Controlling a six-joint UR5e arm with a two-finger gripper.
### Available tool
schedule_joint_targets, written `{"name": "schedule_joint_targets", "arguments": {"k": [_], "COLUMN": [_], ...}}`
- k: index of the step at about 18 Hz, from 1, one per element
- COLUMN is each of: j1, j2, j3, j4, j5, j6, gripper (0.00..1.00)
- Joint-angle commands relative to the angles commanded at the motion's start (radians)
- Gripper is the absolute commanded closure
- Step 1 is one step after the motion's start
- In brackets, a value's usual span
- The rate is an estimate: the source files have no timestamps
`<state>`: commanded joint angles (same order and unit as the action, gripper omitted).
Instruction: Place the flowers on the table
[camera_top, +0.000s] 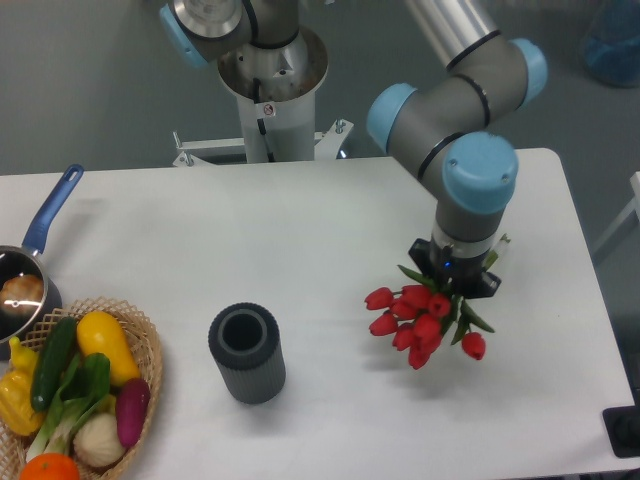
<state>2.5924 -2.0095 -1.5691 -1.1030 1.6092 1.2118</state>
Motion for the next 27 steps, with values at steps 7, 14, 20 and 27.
{"name": "schedule_joint_targets", "arguments": {"k": [7,14,20,27], "j1": [0.000,0.005,0.014,0.037], "j2": [-0.008,-0.011,-0.011,0.017], "j3": [-0.005,-0.014,-0.042,-0.040], "j4": [0.000,0.050,0.176,0.193], "j5": [-0.006,-0.002,0.002,-0.003], "j6": [0.000,0.000,-0.021,-0.014], "gripper": [0.43,0.00,0.00,0.00]}}
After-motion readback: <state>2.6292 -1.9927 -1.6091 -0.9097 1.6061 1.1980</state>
